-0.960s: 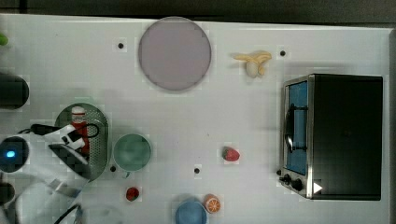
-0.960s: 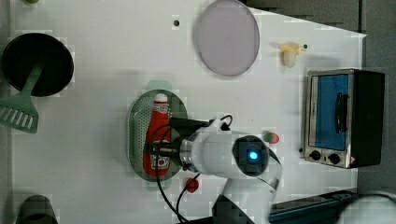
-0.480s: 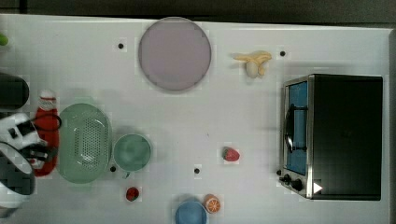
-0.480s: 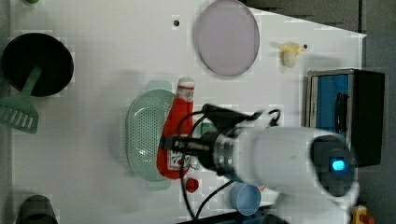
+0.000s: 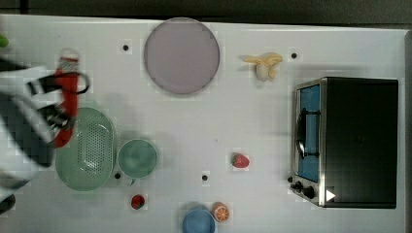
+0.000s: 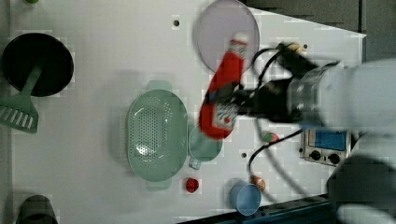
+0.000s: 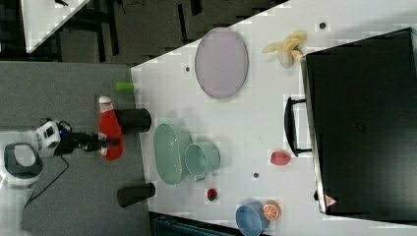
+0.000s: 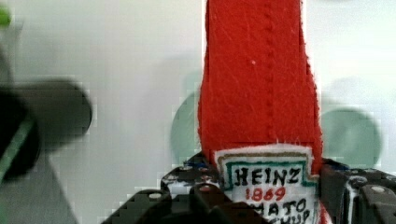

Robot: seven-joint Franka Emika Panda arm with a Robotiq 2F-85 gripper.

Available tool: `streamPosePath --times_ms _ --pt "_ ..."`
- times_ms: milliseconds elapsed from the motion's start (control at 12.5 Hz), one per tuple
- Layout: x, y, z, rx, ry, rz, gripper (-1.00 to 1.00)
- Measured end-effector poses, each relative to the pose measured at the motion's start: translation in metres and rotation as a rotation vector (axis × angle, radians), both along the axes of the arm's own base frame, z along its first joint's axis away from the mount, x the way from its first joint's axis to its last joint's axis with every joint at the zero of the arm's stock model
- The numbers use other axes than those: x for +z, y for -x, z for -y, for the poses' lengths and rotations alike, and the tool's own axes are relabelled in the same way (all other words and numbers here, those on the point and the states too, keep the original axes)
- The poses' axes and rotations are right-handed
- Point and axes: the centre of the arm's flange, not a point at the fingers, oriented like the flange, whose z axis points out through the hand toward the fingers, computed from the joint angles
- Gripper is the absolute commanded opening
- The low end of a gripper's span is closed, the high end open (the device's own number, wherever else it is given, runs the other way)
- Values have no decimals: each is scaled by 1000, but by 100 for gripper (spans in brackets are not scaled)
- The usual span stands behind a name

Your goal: Pick ketchup from strainer and place it on the table

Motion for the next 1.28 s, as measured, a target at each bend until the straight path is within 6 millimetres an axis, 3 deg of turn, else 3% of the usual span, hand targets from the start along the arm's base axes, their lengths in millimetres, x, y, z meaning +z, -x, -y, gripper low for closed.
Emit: streamPosePath --times_ms 160,480,640,800,1040,1280 --pt "-5 -35 62 -65 17 -3 19" --pt "-41 -89 213 -111 48 -37 19" --pt "-65 -97 284 -137 63 -73 19" --pt "-88 -91 341 -151 78 -125 19" --pt "-114 -80 388 -193 95 -164 19" --pt "-141 -62 385 -158 116 -191 19"
